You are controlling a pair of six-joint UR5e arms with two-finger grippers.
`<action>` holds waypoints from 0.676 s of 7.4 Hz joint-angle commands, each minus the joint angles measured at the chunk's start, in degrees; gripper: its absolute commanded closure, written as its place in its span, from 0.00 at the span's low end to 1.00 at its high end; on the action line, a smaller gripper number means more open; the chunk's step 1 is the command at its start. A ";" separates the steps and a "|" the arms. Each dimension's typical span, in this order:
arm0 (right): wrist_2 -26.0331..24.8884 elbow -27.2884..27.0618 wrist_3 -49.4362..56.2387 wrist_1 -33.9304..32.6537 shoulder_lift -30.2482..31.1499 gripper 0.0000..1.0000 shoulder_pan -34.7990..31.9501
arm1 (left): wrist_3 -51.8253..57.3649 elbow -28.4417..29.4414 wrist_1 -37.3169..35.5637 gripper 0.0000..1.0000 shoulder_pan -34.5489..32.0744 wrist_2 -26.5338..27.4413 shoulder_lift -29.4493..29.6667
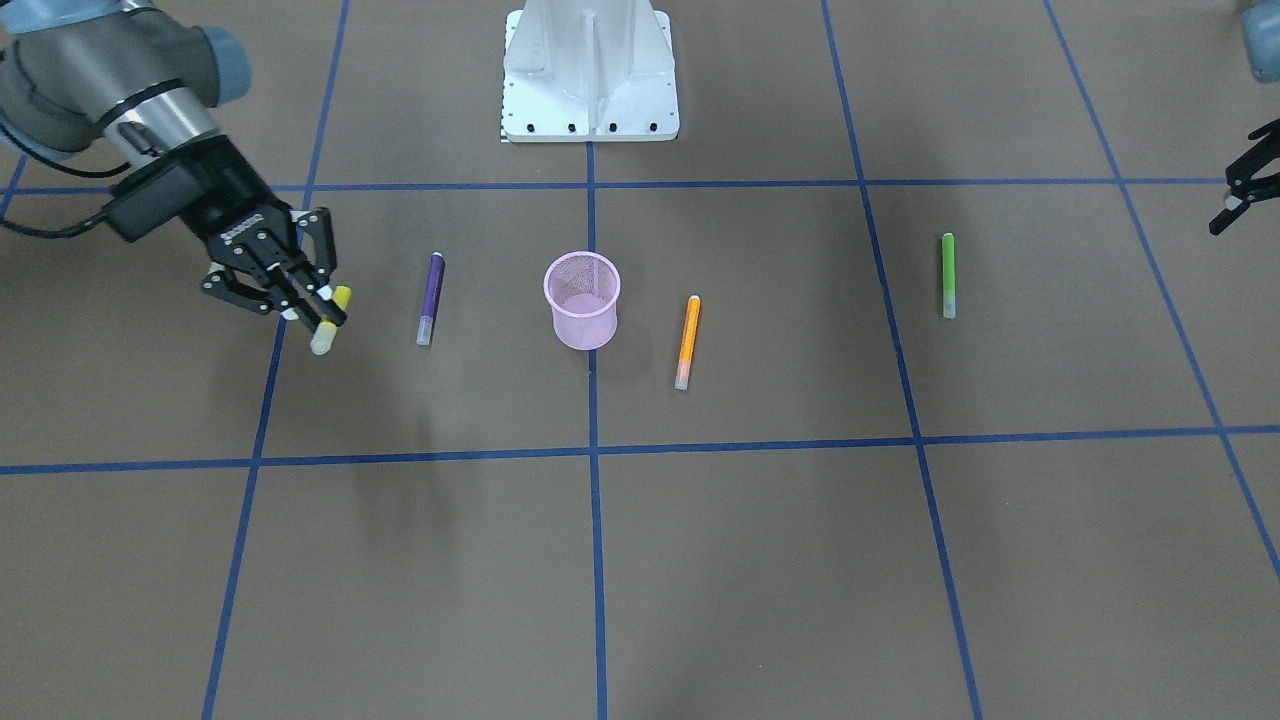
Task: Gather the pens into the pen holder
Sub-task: 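Lower the yellow marker into the lavender cup and open the right gripper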
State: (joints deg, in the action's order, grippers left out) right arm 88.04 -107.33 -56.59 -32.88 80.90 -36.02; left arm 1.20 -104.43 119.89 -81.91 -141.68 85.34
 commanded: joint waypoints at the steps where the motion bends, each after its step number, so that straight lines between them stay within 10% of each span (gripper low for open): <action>1: -20.20 2.54 -0.54 -0.69 -8.08 1.00 13.12 | 0.03 0.10 0.17 0.00 0.52 0.00 0.00; 5: -32.75 10.74 -0.45 -4.91 -18.76 1.00 19.23 | 0.03 0.36 -0.09 0.00 1.57 0.09 0.00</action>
State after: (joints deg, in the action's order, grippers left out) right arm 57.56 -97.34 -57.11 -37.28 63.53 -18.32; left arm 1.23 -104.16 119.89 -80.73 -141.60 85.34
